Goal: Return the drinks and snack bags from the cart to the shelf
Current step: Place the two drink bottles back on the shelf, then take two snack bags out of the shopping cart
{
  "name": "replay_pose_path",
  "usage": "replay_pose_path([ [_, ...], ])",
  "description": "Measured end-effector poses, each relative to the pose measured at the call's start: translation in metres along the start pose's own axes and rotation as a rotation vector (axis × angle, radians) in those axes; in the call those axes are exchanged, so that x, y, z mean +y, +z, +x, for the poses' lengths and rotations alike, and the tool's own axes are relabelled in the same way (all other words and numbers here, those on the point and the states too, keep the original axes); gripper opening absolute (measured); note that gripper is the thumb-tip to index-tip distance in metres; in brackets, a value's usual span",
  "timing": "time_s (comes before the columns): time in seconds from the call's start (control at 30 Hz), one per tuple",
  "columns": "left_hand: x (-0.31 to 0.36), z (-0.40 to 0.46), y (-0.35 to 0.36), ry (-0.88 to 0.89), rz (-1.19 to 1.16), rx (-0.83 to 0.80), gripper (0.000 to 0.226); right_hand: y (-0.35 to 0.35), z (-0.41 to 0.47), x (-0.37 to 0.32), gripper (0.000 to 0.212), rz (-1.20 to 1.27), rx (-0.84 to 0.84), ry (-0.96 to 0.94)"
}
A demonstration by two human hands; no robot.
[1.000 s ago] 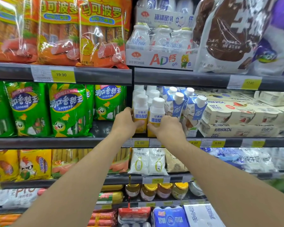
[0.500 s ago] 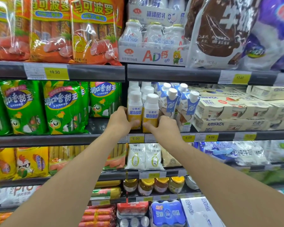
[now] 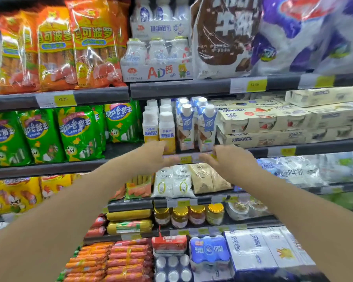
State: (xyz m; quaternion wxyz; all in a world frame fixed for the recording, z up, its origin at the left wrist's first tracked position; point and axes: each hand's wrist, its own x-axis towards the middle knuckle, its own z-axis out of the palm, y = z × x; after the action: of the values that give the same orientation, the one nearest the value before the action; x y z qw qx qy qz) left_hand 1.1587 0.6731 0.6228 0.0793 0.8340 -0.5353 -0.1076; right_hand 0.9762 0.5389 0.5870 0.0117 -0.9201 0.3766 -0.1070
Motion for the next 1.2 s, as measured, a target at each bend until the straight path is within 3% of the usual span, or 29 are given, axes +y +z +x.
replay_pose_path([
  [0.13,0.078,0.01,0.027,0.113,0.173,-0.085,0.082,-0.004,-0.045,0.09,0.068,-0.018,-0.083,0.099],
  [0.37,0.27,0.026,0.09,0.375,0.318,-0.138,0.069,-0.03,-0.158,0.257,0.08,-0.009,-0.107,0.331],
  [0.63,0.474,0.037,0.181,0.629,0.39,-0.157,0.087,-0.057,-0.307,0.411,0.108,-0.141,-0.109,0.576],
  [0.87,0.609,0.029,0.234,0.859,0.47,-0.234,0.094,-0.053,-0.39,0.509,0.101,-0.119,-0.149,0.822],
  [1.2,0.786,0.11,0.309,1.136,0.507,-0.281,0.1,-0.049,-0.427,0.645,0.1,-0.117,-0.199,1.141],
])
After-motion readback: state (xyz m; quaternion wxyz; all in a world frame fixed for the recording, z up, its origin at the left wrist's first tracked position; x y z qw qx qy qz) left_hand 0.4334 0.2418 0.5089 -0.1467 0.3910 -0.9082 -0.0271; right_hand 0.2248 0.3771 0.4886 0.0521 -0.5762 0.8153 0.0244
